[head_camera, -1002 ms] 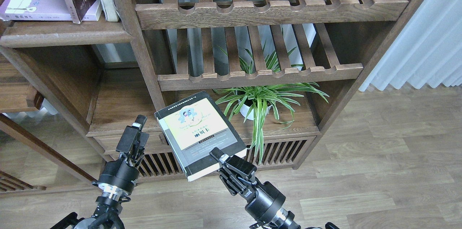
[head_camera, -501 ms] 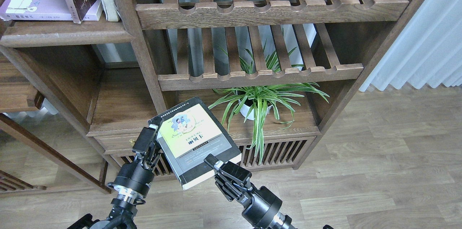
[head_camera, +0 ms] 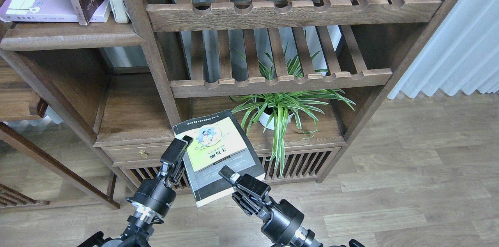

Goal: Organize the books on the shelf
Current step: 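Carry the green-covered book with the left gripper onto the side shelf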

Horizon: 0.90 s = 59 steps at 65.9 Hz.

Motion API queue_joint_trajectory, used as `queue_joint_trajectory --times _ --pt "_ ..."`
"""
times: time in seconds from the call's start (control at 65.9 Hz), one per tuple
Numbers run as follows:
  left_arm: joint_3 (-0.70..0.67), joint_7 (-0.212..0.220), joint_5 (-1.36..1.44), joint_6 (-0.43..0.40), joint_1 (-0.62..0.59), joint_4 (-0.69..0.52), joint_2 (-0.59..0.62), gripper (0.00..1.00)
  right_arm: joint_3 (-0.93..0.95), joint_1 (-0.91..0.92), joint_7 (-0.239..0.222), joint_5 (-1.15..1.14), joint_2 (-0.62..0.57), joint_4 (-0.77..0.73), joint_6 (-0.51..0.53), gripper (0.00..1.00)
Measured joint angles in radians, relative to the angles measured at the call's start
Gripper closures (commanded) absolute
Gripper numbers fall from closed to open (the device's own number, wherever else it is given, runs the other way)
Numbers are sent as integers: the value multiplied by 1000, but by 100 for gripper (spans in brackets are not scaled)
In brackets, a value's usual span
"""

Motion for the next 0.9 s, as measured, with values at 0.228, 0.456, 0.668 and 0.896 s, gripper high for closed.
queue_joint_trajectory --times 0.228,0.456,0.668,0.896 --pt "-196 4 -6 0 -90 -83 171 100 7 -6 8 -31 -1 -2 0 1" --pt "-319 -6 -35 0 -248 -88 340 100 7 -6 8 -33 -1 -5 0 1" --pt "-394 39 -28 0 -308 -79 527 100 15 -8 8 -32 -1 -7 0 1" --pt "-495 133 -22 0 -313 -31 577 100 16 -6 9 -32 -1 -9 0 1"
